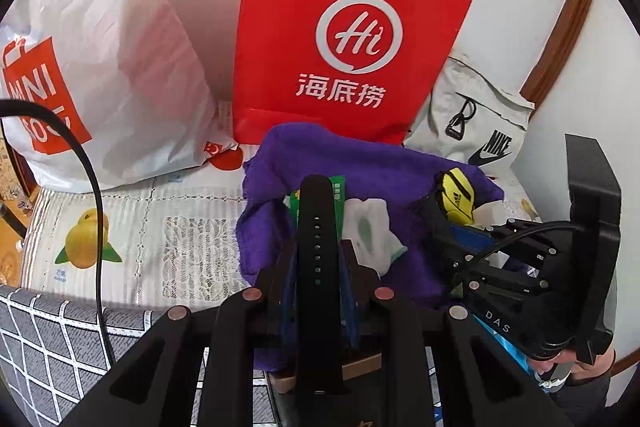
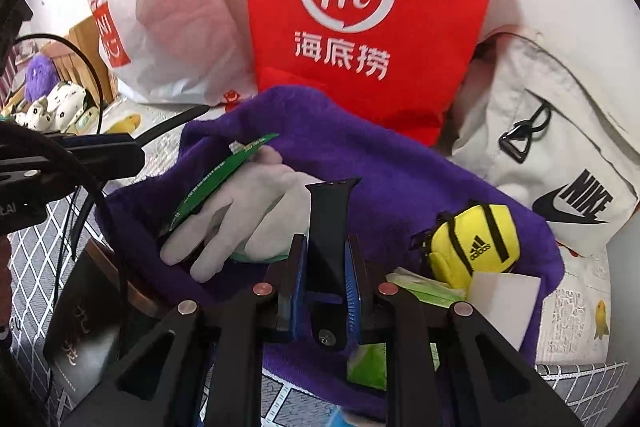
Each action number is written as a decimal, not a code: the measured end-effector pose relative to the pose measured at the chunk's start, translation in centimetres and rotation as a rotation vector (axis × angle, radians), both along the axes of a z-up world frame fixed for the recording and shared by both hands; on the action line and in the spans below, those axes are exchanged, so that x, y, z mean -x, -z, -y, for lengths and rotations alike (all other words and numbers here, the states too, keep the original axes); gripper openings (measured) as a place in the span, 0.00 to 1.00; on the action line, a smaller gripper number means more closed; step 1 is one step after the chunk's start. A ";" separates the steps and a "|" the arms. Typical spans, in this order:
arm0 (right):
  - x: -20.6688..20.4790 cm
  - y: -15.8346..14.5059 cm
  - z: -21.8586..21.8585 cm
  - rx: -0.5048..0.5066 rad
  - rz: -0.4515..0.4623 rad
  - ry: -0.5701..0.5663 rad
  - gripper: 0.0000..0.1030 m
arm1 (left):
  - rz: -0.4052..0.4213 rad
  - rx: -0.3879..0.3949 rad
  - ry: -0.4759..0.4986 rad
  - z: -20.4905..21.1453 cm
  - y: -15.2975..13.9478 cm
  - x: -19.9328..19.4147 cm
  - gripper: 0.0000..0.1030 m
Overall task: Organize soft objects
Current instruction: 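Lower the straps onto the towel and open the right tool to release its strap, then open the left tool to drop its black strap onto the towel, then move both tools back over the checkered cover toward the remaining items, then grasp the white mesh bag with the right tool, then grasp the white printed snack packet with the left tool while the right tool holds the mesh bag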
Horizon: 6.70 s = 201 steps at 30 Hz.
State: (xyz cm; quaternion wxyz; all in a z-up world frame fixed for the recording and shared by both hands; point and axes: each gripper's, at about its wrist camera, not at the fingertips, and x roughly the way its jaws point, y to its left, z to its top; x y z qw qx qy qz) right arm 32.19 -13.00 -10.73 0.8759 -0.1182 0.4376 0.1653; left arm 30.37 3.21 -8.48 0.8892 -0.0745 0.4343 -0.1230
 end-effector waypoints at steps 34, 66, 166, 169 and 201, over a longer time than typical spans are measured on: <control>-1.3 2.6 -1.7 0.064 -0.078 -0.022 0.21 | -0.015 -0.007 0.006 -0.2 0.2 -0.1 0.19; 2.4 -4.0 4.9 -0.017 0.028 0.103 0.48 | -0.064 -0.026 0.148 5.3 1.2 -3.2 0.19; 25.3 4.8 -5.3 -0.074 -0.088 0.010 0.09 | -0.088 -0.060 -0.089 -4.3 0.8 23.3 0.70; 25.5 4.8 -5.4 -0.069 -0.089 0.008 0.08 | -0.090 -0.063 -0.088 -4.3 0.8 23.3 0.70; 27.0 -1.3 4.0 -0.041 0.044 0.232 0.08 | -0.175 -0.136 0.023 1.1 4.2 22.5 0.70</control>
